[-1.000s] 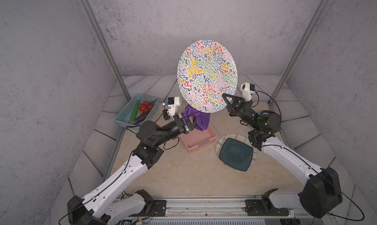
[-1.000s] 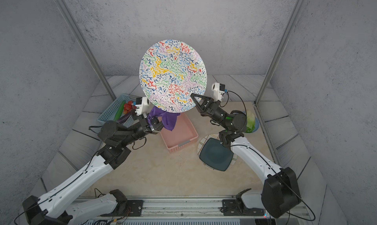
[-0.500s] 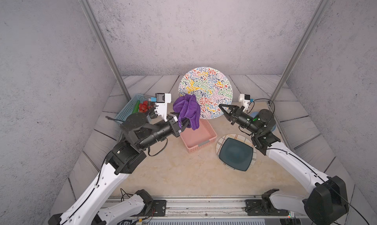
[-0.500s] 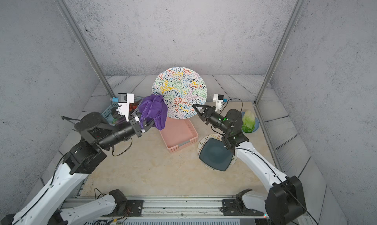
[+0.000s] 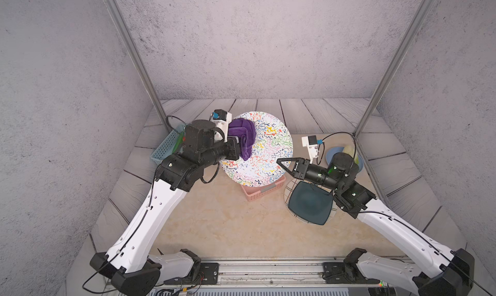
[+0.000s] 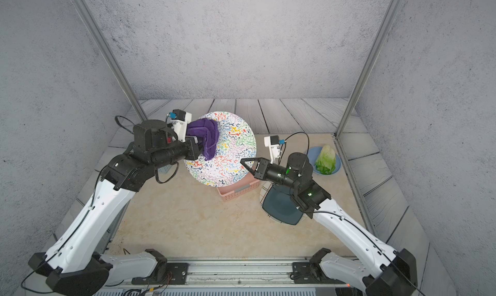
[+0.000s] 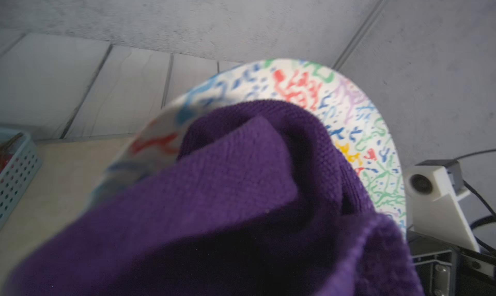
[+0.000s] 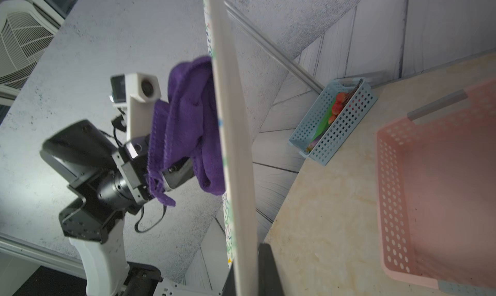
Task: Wipe the wet plate dry
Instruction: Wipe the plate with towel.
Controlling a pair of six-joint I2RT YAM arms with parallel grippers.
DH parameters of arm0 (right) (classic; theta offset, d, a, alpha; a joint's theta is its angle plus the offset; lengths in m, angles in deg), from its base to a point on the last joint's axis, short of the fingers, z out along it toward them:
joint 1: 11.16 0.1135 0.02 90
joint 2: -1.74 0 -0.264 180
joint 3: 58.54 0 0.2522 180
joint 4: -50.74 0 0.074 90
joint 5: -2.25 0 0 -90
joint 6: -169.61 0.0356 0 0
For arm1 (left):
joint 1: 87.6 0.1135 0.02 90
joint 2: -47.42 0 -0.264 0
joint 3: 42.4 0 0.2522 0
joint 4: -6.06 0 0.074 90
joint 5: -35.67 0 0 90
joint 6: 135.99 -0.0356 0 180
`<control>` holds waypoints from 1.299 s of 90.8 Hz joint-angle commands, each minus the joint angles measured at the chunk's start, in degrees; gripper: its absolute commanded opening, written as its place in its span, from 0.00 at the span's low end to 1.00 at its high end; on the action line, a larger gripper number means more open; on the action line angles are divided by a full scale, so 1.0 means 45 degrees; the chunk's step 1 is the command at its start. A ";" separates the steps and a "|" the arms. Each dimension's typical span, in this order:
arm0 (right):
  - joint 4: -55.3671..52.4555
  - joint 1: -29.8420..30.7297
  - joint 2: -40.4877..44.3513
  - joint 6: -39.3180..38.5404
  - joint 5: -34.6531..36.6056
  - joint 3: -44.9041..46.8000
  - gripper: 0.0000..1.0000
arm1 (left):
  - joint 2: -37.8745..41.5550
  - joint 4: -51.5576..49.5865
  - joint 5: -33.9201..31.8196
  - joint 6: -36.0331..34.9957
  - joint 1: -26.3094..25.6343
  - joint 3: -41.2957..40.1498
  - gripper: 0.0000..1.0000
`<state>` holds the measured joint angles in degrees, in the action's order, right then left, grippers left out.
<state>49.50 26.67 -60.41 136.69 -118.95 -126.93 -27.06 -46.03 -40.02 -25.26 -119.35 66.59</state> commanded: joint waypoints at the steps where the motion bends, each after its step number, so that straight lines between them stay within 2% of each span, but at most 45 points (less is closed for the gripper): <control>1: 0.3258 0.0464 0.0224 -0.0316 -0.1348 -0.0279 0.00 | -0.1652 -0.2222 0.1966 -0.1922 -0.1043 0.0253 0.00; 8: 0.3885 0.0422 0.0113 -0.0069 -0.0814 -0.0305 0.00 | -0.1744 -0.1823 0.1641 -0.1969 -0.1956 -0.0425 0.00; 19: 0.1935 -0.0067 0.0347 -0.0564 -0.0045 -0.1333 0.00 | -0.0569 -0.0205 0.1426 -0.0920 -0.2023 -0.2576 0.00; 27: 0.1497 -0.0372 0.0557 -0.0429 0.0191 -0.1561 0.00 | 0.0602 0.0629 0.1201 0.0007 -0.1513 -0.3816 0.00; 34: 0.1699 -0.0350 0.0656 -0.0266 -0.0103 -0.1424 0.00 | 0.1389 0.1317 0.1815 0.1138 -0.0274 -0.4447 0.00; 42: 0.1883 -0.0123 0.0560 -0.0235 -0.1017 -0.1263 0.00 | 0.1528 0.1041 0.1759 0.1749 0.1183 -0.3910 0.00; 48: 0.1615 0.0238 0.0569 -0.0495 -0.1236 -0.1179 0.00 | 0.1015 0.0390 0.1509 0.1219 0.1387 -0.2830 0.00; 58: 0.2619 0.0393 0.0607 -0.0115 -0.1044 -0.0685 0.00 | -0.0097 -0.0213 0.2874 0.0203 0.0681 -0.1537 0.00; 63: 0.2724 0.0275 0.0679 0.0045 -0.0590 -0.0523 0.00 | -0.0516 -0.0862 0.2418 -0.0431 -0.0112 -0.1225 0.00; 70: 0.1564 -0.0045 0.0650 -0.0291 -0.0245 -0.1126 0.00 | -0.0483 -0.0794 0.1588 -0.0612 -0.0876 -0.1583 0.00; 78: 0.1356 -0.0947 0.0483 0.0344 -0.0200 -0.1555 0.00 | 0.0724 0.0919 0.2078 0.0902 -0.0370 -0.3110 0.00; 89: 0.4413 -0.2606 0.0323 0.3349 -0.0890 -0.0858 0.00 | 0.2464 0.5431 0.5535 0.5269 0.2242 -0.5441 0.00; 98: 0.6836 -0.3328 0.0409 0.5107 -0.1010 0.0064 0.00 | 0.2919 0.8223 0.7078 0.8463 0.3986 -0.6245 0.00; 104: 0.7525 -0.3346 0.0468 0.5539 -0.1075 0.0306 0.00 | 0.2886 0.9641 0.7669 0.9796 0.4322 -0.6385 0.00; 118: 0.9381 -0.3327 0.0136 0.6710 -0.1172 0.0835 0.00 | 0.2589 1.3215 0.8319 1.2687 0.4319 -0.6667 0.00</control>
<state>74.17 11.30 -60.78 158.94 -121.05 -123.81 -14.95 -4.87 -8.42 16.81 -100.05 37.69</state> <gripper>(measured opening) 0.061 0.084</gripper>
